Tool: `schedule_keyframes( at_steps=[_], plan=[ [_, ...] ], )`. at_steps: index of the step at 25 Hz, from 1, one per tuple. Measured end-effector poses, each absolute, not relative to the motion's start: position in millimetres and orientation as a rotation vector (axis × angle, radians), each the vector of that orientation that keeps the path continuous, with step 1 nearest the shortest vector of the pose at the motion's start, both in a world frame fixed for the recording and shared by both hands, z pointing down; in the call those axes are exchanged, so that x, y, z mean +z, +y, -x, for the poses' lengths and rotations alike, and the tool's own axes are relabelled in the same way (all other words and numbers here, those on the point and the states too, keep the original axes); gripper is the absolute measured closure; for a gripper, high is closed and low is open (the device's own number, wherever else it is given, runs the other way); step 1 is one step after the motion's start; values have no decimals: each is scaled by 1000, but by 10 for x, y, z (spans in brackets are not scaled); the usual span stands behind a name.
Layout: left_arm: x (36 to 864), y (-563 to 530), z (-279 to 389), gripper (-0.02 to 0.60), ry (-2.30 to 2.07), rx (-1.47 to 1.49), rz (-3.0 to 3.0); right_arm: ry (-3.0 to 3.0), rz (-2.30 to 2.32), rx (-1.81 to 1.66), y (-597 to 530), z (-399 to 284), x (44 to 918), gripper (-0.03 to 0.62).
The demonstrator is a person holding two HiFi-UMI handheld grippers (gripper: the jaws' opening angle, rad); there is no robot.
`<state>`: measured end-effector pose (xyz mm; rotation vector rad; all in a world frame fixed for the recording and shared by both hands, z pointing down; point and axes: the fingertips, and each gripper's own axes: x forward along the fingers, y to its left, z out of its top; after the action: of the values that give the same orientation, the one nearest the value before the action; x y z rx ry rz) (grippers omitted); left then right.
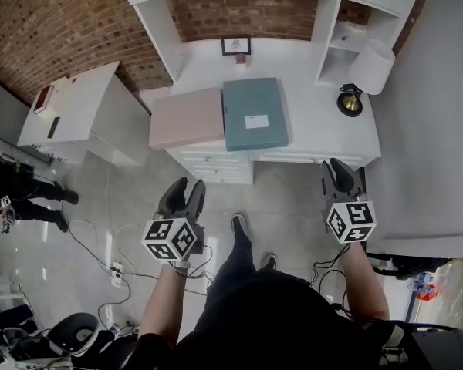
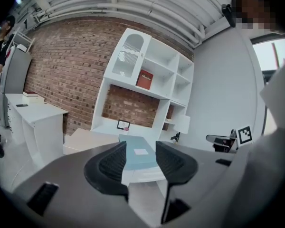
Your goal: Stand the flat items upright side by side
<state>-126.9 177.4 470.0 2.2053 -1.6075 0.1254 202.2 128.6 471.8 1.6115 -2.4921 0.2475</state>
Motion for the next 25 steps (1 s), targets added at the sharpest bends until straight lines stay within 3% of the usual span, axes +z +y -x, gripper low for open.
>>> schedule_keyframes(
  at_steps=[11,25],
  plan=[
    [5334,394,1409,378,-1427,141,-2108,-2411,-1626,497,214,-1862,4939,439],
    [6685,-362,1023,371,-1138,286,-1882,-2250,-1463,1043,-635,-1605,6362,387]
  ],
)
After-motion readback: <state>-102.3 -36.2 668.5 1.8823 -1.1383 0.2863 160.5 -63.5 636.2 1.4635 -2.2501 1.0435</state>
